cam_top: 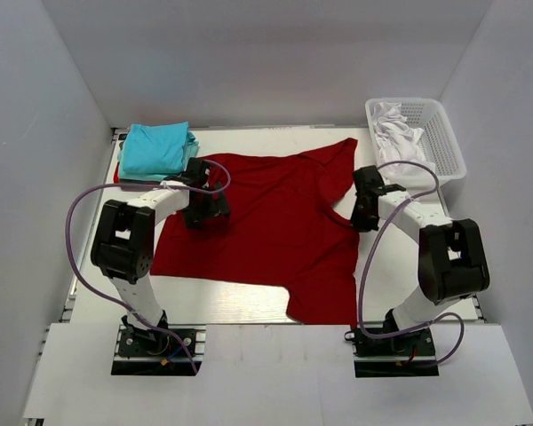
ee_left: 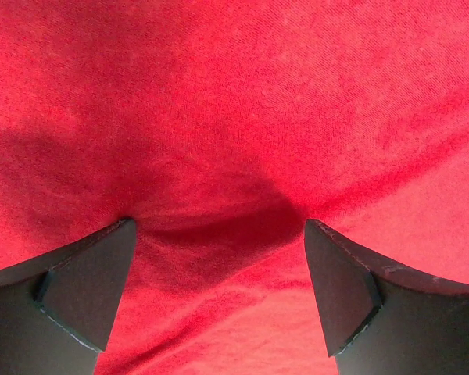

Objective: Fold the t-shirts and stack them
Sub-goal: Flatten out the tshirt

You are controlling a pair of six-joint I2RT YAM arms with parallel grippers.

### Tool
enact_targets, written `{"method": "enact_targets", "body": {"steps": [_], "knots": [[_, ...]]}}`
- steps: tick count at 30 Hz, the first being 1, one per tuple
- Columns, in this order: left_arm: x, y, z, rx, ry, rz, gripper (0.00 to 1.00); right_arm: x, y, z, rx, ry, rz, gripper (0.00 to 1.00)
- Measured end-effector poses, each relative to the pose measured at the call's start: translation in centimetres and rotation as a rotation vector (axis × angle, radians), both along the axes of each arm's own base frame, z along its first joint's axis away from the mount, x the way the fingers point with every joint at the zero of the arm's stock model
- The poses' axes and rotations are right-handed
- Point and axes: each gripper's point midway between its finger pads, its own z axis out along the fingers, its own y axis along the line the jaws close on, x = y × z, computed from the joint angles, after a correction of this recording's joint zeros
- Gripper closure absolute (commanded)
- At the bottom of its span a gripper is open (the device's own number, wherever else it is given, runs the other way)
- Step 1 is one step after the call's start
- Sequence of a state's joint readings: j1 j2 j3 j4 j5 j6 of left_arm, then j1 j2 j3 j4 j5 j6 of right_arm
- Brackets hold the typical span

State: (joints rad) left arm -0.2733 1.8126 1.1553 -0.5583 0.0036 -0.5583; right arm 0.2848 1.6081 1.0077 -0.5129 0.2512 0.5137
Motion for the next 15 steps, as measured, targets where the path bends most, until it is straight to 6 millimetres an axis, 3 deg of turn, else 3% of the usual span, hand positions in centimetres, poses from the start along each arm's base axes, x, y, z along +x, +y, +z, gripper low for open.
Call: {"method": "enact_targets", "body": {"steps": [4,9,10,11,12,15], "knots": [[0.1,0.2,-0.1,0.016,0.006,0.008,0.00,-2.0,-3.3,-1.3,-0.037,0.078,-0.125,1.00],[0.1,0.3,-0.1,0.023,0.007,0.010,0.00,-4.1,-6.3,-1.4,-0.078,0.133,-0.301,1.00],[0.1,0.3,-0.1,0.024,0.008,0.010,0.00,-4.6,-6.8,-1.3,-0.082,0.142,-0.332,0.87],[0.1,0.3,-0.1,0.024,0.009,0.009,0.00,-5.2,-7.1,-1.1,-0.078,0.146,-0.365,0.81],[0.1,0.3,-0.1,0.025,0.010,0.009,0.00,-5.6,-7.4,-0.9,-0.074,0.148,-0.387,0.81],[0.1,0.3,-0.2,0.026,0.012,0.010,0.00,-7.3,-8.2,-0.4,-0.068,0.149,-0.446,0.49]]}}
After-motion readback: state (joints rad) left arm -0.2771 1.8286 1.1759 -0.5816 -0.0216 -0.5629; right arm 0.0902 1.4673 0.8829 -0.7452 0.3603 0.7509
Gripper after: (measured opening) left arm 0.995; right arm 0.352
